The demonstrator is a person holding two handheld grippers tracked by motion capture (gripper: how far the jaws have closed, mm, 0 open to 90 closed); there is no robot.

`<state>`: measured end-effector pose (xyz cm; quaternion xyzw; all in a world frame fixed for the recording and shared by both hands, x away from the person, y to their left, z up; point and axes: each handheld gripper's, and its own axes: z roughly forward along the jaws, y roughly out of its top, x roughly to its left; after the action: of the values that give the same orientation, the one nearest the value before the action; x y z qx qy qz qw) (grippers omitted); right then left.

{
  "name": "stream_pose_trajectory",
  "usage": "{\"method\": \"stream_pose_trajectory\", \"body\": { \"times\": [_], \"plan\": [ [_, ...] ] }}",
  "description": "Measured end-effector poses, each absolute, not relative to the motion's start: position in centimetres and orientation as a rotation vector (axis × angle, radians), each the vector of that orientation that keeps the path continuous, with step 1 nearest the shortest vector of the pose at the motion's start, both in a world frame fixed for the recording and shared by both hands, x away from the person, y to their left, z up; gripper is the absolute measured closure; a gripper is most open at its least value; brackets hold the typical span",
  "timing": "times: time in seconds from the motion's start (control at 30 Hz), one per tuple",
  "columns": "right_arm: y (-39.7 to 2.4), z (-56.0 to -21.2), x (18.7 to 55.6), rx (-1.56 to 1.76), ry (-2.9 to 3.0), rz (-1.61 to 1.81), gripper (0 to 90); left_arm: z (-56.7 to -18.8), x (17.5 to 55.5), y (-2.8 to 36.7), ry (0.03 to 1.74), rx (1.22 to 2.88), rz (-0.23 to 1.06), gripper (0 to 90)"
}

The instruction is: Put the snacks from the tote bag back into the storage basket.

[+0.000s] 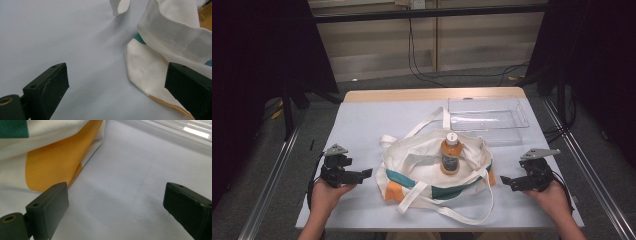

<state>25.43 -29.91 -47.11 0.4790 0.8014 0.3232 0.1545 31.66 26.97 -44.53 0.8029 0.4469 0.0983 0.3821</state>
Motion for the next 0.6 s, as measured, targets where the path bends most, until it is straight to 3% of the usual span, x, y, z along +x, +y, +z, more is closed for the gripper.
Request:
{"method": "stream_pose_trajectory", "body": {
  "times": [0.6],
  "plan": [
    [-29.0,-46.3,27.1,1.367,2.437,0.782,6.4,-44.6,31.5,27.6,1.173,2.033,0.255,4.8]
  ]
}}
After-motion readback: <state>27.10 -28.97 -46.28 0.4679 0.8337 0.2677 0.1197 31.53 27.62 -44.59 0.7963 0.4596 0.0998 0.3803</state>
